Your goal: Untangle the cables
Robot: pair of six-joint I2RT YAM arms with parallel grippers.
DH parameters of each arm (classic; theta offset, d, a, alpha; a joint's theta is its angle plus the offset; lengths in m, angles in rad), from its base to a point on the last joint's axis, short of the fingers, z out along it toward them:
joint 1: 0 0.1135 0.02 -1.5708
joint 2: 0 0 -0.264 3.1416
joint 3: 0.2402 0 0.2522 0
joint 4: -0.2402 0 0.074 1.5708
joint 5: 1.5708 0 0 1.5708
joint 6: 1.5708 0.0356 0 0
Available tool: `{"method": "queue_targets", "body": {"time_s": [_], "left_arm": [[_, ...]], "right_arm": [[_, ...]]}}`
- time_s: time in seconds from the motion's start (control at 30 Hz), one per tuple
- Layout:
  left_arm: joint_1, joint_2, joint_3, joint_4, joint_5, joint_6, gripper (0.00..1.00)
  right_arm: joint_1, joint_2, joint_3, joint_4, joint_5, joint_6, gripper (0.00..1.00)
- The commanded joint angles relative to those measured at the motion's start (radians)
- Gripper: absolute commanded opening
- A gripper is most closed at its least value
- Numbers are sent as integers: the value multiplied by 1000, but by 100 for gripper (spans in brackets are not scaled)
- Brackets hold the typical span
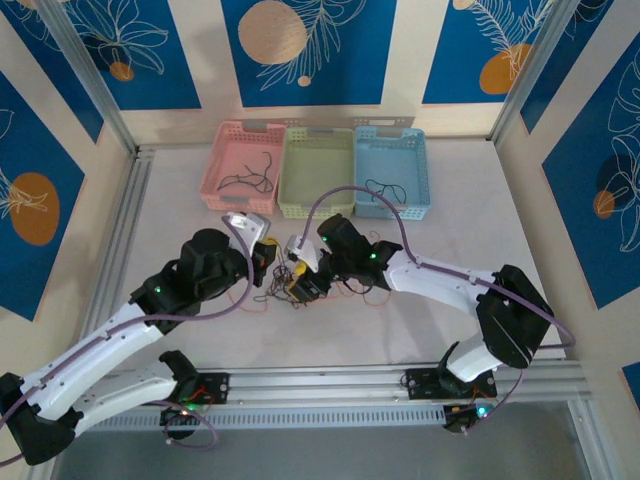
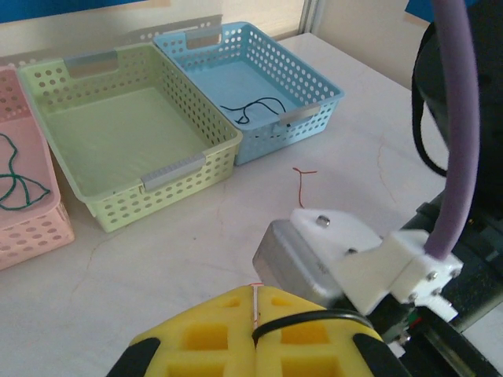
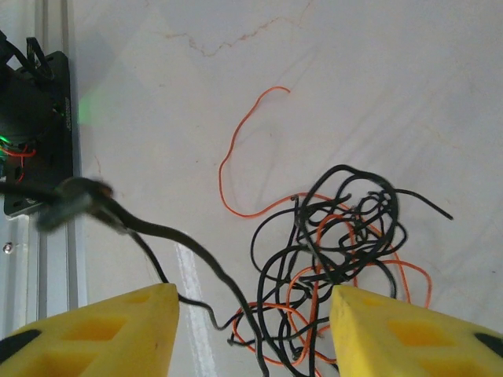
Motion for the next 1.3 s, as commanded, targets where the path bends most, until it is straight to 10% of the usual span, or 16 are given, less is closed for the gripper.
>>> {"method": "queue_targets", "body": {"time_s": [0.0,0.83,1.27], "left_arm": [[-4,-15,41,-18,0,-1,0],[-3,-51,79,-84,-32,28,0],[-3,-79,61,-105,-46,29,0]], "right_arm": [[7,15,31,15,-25,-11,47],[-145,-63,6,-280,-147,254,55],[-137,153,117,-386,-53,220,53]]}}
